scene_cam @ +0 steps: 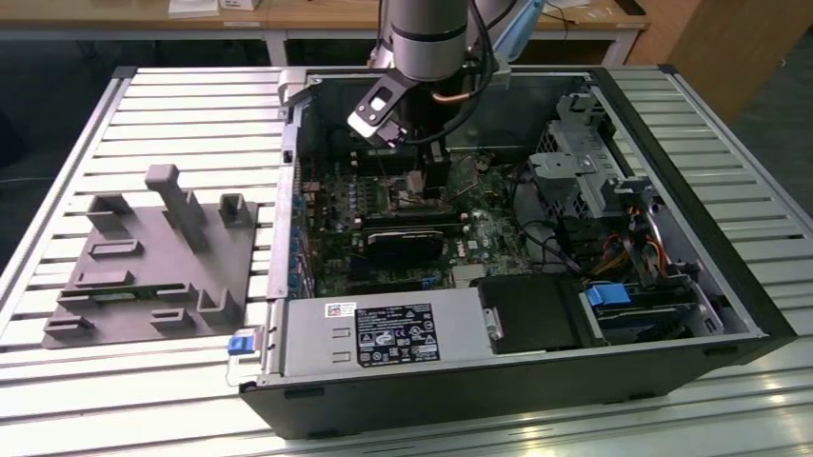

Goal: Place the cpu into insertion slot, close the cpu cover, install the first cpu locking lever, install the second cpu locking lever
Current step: 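Place the cpu into insertion slot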

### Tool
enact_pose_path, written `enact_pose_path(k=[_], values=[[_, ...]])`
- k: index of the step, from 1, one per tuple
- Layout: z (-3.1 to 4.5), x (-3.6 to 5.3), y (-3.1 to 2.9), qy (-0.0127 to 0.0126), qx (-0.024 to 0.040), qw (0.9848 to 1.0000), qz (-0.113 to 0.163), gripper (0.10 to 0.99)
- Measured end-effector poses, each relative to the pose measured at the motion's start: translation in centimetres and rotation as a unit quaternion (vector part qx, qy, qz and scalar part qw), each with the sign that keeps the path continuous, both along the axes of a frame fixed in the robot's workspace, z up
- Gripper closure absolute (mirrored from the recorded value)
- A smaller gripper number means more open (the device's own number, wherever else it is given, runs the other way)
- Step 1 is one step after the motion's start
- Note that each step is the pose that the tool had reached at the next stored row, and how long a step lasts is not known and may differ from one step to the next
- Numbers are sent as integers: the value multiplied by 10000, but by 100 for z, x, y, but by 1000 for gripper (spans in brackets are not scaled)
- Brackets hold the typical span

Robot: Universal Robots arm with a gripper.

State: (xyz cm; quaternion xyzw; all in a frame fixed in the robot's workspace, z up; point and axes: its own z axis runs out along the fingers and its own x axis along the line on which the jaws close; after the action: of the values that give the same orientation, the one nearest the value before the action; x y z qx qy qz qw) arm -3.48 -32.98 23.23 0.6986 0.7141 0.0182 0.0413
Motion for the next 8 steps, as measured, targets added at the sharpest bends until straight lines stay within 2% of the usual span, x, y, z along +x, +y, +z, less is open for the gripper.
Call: enact_pose_path(k=[8], values=[[-26, 0, 1, 0, 0, 10000, 0, 545]])
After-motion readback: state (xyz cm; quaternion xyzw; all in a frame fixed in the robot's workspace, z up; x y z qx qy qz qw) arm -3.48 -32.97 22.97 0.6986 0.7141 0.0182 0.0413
